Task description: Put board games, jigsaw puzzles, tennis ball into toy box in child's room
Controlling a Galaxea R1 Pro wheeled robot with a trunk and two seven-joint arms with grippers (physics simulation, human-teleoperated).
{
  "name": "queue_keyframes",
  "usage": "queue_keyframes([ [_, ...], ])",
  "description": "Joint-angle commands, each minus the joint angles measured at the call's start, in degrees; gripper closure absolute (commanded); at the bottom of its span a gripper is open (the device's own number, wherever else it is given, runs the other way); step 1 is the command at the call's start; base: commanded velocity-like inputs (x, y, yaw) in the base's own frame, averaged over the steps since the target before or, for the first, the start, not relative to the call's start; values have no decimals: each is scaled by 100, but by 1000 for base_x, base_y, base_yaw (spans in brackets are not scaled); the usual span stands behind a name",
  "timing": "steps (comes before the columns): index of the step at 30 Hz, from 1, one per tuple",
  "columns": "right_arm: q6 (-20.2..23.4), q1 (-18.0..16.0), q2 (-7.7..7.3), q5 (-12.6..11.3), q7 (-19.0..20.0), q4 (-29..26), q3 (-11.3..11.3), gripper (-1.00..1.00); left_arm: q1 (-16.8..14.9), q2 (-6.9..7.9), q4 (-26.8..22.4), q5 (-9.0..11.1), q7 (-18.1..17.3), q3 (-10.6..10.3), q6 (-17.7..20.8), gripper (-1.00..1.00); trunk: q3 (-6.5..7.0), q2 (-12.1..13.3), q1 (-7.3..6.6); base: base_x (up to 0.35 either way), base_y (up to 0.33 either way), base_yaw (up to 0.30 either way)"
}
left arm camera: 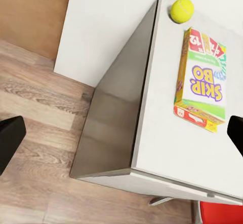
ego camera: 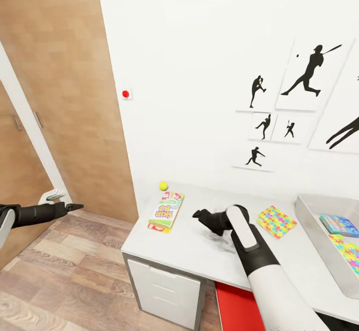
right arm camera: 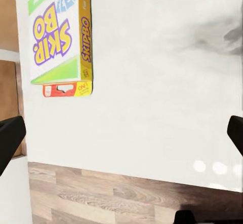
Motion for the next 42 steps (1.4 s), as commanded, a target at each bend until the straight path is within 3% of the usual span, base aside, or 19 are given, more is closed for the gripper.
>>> queue_keyframes([
  [1, 3, -19, -2, -53, -77, -6, 10, -100, -6, -1, 0, 12, 5, 6, 21, -100, -14, -13, 4, 0, 0, 4],
  [12, -3, -53, -27, -43, -167, -2, 105, -100, -6, -3, -7, 10, 40, 1, -6, -100, -14, -13, 4, 0, 0, 1],
  [17, 5, -198, 1, 70, -895, -1, 260, -100, -6, -3, -8, 9, 52, -10, -59, -100, -14, -13, 4, -13, 64, 0],
  [21, -3, -239, 8, 128, -1172, -3, 452, -100, -6, -3, -8, 9, 53, -17, -78, -100, -14, -13, 4, -55, 187, 0],
  [33, -12, -253, 5, 143, -1250, -2, 510, -100, -6, -3, -7, 9, 53, -21, -85, -100, -14, -13, 4, -1, 113, 0],
  [42, -14, -258, -29, 159, -1316, -111, 528, -100, -6, -2, -8, 9, 53, -34, -88, -100, -45, -13, 4, 179, 231, -110],
])
